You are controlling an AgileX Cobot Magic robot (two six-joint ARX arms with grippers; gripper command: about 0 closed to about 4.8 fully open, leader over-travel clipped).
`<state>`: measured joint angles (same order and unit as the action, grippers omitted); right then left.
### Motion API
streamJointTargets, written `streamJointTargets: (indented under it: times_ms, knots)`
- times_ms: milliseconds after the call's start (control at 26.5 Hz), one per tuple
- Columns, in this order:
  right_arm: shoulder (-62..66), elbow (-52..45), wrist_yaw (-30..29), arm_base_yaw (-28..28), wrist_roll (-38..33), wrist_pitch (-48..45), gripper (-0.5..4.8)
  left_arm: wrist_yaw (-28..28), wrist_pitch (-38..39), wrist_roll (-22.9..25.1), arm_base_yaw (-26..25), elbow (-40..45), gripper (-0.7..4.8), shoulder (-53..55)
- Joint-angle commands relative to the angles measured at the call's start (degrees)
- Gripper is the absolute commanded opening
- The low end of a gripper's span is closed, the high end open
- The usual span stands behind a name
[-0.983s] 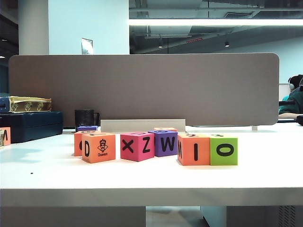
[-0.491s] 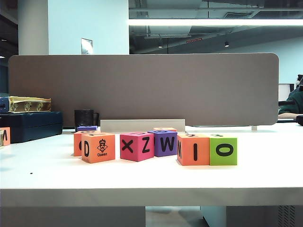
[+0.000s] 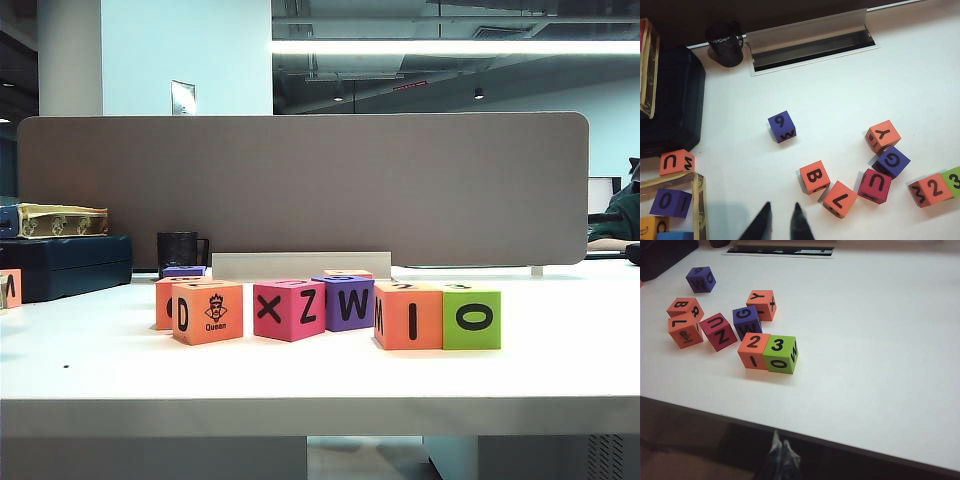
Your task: Select the appropriate blocks from the scattered letter blocks on the table and arrange them in a row to spell out "23".
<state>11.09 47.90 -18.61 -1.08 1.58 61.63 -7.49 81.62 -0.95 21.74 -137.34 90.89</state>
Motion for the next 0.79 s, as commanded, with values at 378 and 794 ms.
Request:
streamJointTargets:
  times_ms: [378,794]
  knots:
    - [0.1,0.2,0.1,0.0,0.2,-0.5,-0.01,0.2,0.5,-2.8,0.0,-0.2,0.49,-0.3]
    - [0.1,0.2,0.1,0.0,0.2,-0.4,-0.01,-6.3,-4.7,-2.1,0.0,-0.1,0.49,0.6]
